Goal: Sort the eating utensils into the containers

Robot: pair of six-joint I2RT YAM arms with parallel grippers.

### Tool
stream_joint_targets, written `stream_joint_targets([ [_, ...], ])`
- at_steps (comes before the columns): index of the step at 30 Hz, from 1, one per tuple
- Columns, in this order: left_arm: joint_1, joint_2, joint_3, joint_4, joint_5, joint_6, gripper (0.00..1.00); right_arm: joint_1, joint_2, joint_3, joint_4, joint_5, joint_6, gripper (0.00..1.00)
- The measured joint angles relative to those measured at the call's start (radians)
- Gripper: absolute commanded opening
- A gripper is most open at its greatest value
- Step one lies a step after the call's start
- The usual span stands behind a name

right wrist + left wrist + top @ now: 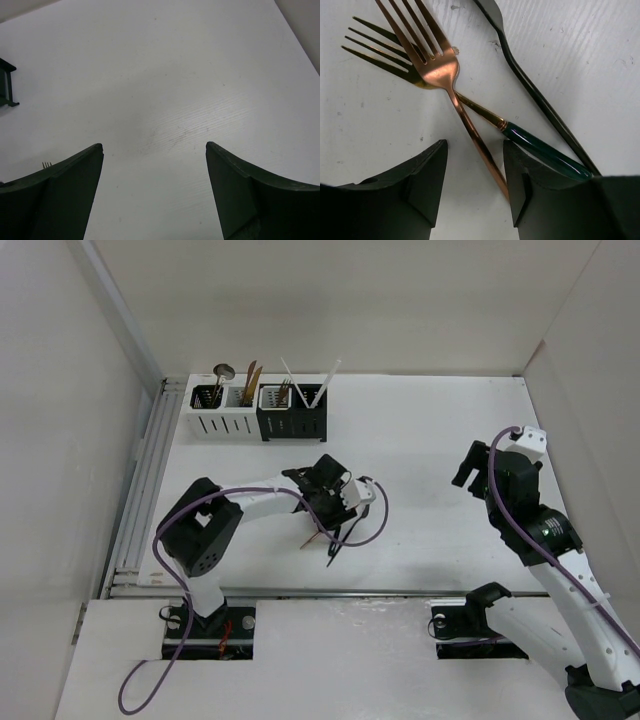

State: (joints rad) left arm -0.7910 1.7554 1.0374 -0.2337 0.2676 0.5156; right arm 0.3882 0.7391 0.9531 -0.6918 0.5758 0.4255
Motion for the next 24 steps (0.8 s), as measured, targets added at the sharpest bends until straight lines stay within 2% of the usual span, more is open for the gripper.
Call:
stream_joint_targets([
  [6,-0.008,0.066,0.083,-0.034,-0.035,-0.023,0.43,0.0,0.0,0.0,0.0,0.01,-0.004,0.88],
  [10,-0.003,0.102,0.134,-0.053,-0.035,-0.032,0.13,0.0,0.002,0.0,0.0,0.019,-0.007,0.88],
  [11,-0.003,0.103,0.135,-0.055,-0.035,-0.029,0.0,0.0,0.002,0.001,0.0,0.022,-0.007,0.88],
  [19,0.023,0.117,0.17,-0.088,-0.039,-0.026,0.0,0.0,0.014,0.007,0.003,0.032,-0.008,0.88],
  [24,0.109,0.146,0.275,-0.206,-0.025,-0.045,0.0,0.0,0.023,0.007,0.024,0.035,-0.014,0.88],
])
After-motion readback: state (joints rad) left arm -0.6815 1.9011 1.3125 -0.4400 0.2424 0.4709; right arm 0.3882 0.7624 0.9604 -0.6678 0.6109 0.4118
